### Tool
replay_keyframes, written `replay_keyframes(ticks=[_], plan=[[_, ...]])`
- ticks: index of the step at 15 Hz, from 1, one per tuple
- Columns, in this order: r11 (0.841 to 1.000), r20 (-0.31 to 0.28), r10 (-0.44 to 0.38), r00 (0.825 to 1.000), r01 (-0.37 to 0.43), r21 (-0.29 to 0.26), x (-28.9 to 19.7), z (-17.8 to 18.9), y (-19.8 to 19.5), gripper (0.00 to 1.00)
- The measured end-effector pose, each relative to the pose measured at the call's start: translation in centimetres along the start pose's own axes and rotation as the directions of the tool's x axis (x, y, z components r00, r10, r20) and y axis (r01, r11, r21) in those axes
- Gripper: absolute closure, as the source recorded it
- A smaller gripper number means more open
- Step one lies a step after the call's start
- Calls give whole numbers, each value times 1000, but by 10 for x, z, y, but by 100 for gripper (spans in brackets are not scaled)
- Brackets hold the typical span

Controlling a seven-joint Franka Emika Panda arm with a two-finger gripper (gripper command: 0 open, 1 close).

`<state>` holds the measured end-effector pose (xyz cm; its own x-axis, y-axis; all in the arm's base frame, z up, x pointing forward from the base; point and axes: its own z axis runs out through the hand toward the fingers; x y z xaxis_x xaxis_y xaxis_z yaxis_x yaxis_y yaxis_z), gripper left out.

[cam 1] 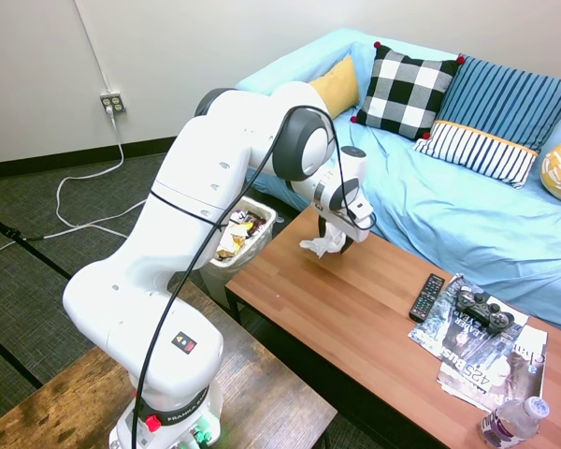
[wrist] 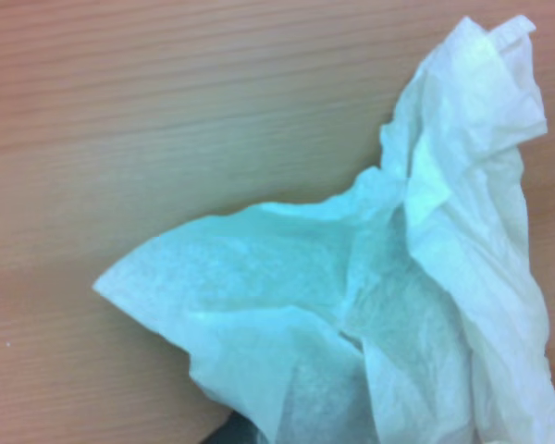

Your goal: Throw the tissue in the trash bin

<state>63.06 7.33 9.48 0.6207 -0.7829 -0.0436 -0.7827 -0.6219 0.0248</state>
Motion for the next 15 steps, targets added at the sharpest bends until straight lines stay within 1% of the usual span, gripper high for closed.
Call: replay_keyframes(ticks=[3, 15], plan=[[1000, 8, 4, 1000, -4, 3, 6, 4, 2, 100], [1000, 48, 6, 999, -5, -18, 28, 6, 12, 100]])
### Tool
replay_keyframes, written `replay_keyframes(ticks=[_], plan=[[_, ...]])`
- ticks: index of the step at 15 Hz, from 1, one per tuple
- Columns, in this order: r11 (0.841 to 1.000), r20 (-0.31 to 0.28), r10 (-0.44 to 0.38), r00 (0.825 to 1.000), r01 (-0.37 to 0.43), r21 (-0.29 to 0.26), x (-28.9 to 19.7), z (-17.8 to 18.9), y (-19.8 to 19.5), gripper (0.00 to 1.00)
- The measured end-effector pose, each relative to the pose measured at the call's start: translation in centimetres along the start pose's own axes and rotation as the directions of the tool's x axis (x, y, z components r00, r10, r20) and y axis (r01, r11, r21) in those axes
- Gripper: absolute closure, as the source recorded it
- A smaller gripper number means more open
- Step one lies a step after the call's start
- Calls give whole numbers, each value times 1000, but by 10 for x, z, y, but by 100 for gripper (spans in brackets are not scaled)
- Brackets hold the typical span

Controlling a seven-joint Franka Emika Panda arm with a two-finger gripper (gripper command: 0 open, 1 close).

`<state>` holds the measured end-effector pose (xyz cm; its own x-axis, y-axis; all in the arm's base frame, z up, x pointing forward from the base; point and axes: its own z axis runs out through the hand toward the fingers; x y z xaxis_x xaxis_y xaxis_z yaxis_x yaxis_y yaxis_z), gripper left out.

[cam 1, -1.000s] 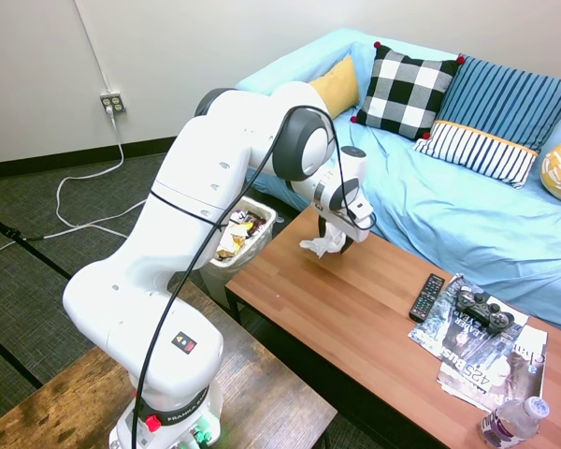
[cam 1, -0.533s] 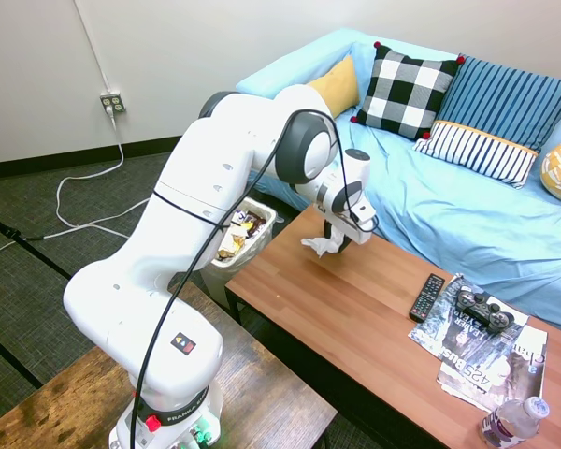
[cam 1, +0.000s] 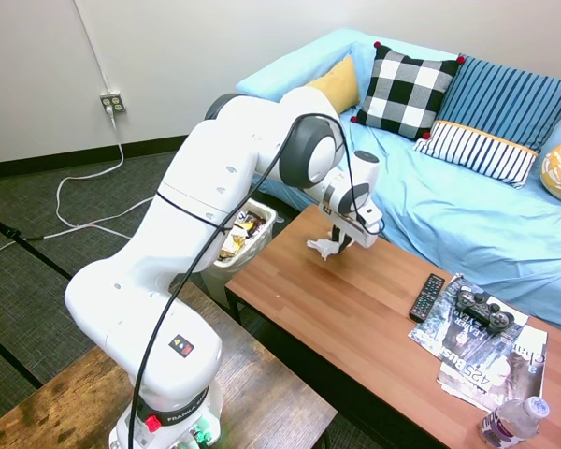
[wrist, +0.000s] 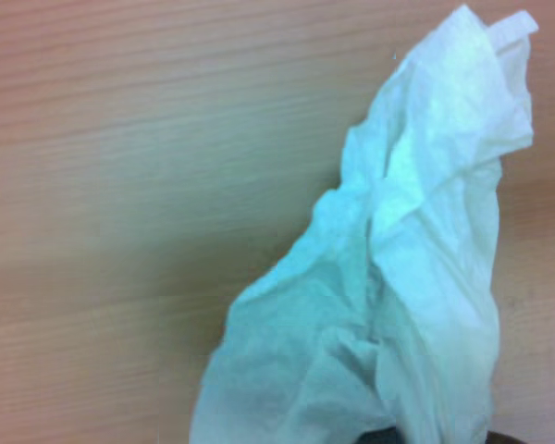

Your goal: Throw the tissue in the trash bin

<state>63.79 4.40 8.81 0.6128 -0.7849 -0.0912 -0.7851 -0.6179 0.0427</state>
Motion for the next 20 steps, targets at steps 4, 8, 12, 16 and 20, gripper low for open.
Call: replay_keyframes(ticks=[4, 8, 12, 16, 20], plan=[[998, 2, -33, 999, 33, 49, -14, -22, -18, 100], [978, -67, -186, 980, 191, 88, -110, -109, -77, 100], [942, -111, -326, 939, 332, 37, -251, -128, -134, 100], [908, -72, -419, 905, 419, -13, -337, -73, -160, 100], [895, -51, -445, 894, 442, -55, -383, -17, -166, 0]])
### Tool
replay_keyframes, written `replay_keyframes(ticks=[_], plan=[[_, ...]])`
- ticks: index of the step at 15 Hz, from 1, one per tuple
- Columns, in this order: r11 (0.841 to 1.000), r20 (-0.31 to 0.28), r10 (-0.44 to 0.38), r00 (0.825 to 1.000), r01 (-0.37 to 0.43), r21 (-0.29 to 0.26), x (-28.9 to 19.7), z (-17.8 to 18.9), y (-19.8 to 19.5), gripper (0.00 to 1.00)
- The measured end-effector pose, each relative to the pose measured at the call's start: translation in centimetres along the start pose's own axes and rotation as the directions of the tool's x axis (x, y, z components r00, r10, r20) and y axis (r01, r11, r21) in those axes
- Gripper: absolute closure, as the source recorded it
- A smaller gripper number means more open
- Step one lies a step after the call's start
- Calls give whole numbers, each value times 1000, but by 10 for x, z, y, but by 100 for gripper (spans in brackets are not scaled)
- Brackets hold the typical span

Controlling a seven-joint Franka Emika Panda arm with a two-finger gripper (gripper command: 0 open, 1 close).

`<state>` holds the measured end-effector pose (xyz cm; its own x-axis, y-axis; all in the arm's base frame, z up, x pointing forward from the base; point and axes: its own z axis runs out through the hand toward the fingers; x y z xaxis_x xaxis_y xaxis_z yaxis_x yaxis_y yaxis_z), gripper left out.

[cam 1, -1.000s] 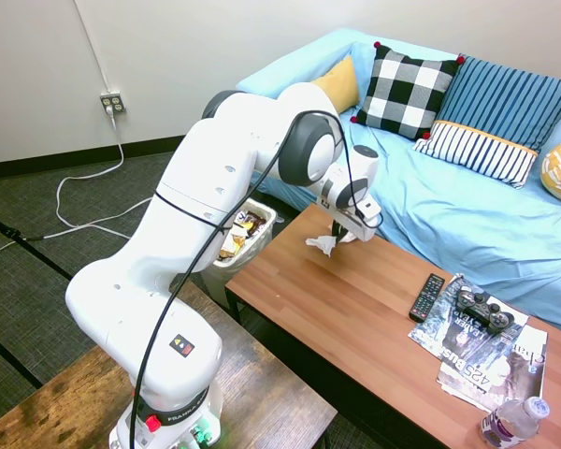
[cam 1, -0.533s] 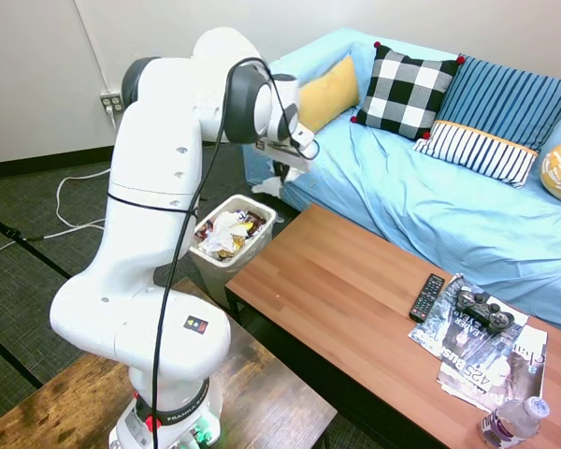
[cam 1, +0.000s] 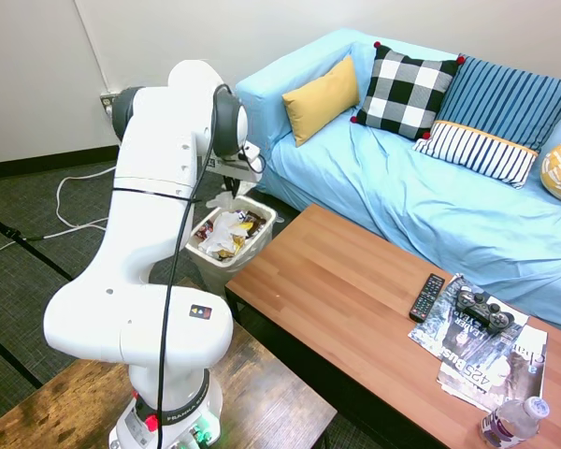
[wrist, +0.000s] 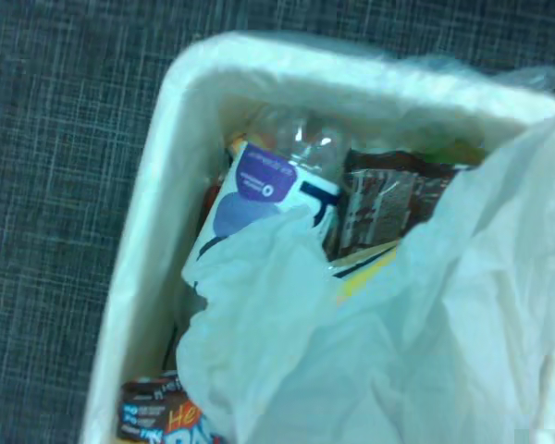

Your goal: Throw the tissue in the trash bin

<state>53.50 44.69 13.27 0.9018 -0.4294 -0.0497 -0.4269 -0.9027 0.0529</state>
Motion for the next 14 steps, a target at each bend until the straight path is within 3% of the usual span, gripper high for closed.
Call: replay_keyframes(ticks=[8, 14], plan=[[1000, -4, 13, 1000, -13, -26, 11, 25, -3, 0], [999, -29, 27, 999, -28, -35, 4, 25, -7, 0]])
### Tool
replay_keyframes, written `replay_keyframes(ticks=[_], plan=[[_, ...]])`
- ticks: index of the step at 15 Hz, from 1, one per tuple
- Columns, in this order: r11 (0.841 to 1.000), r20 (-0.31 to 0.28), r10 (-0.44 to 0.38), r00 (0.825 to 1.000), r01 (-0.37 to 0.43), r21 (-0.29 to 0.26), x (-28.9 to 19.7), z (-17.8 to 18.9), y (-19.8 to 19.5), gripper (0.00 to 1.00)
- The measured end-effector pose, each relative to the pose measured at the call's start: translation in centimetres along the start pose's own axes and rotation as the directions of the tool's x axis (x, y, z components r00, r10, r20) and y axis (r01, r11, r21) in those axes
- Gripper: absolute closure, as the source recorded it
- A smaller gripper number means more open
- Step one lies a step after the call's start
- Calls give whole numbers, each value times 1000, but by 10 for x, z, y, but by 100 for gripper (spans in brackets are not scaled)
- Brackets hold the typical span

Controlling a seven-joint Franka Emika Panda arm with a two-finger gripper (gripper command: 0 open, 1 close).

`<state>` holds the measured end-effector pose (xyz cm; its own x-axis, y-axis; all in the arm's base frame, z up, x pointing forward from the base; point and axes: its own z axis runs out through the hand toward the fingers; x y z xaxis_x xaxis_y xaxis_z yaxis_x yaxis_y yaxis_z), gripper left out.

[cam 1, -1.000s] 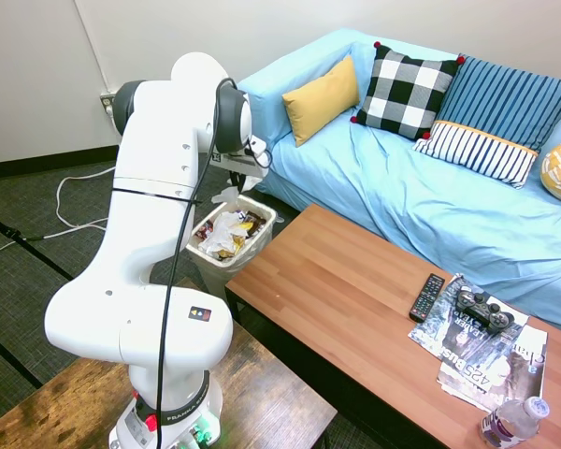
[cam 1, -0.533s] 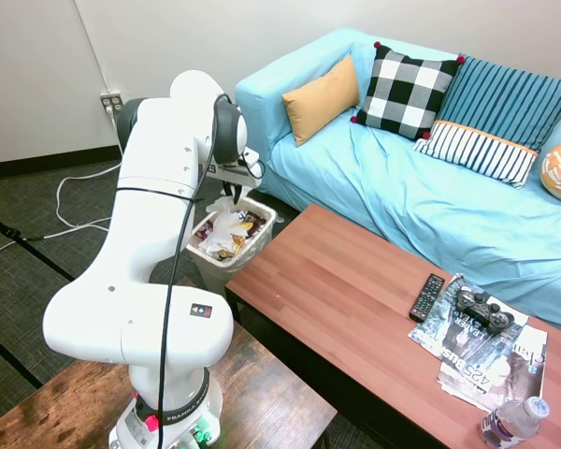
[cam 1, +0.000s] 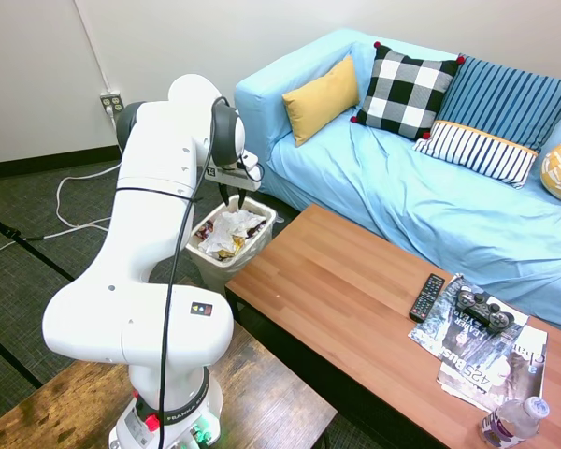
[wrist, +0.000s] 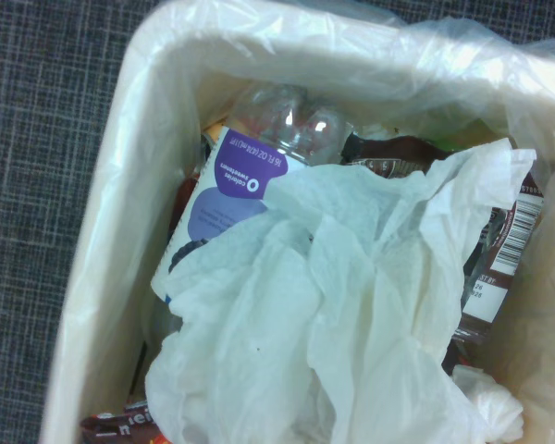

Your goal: Throw the tissue in the trash bin

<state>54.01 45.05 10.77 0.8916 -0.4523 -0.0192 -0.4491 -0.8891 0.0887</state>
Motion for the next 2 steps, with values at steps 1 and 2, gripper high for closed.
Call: replay_keyframes(ticks=[1, 2], plan=[[1000, -5, 4, 1000, -4, -1, 0, -1, 0, 0], [1000, -8, 8, 1000, -8, -2, -1, -1, -1, 0]])
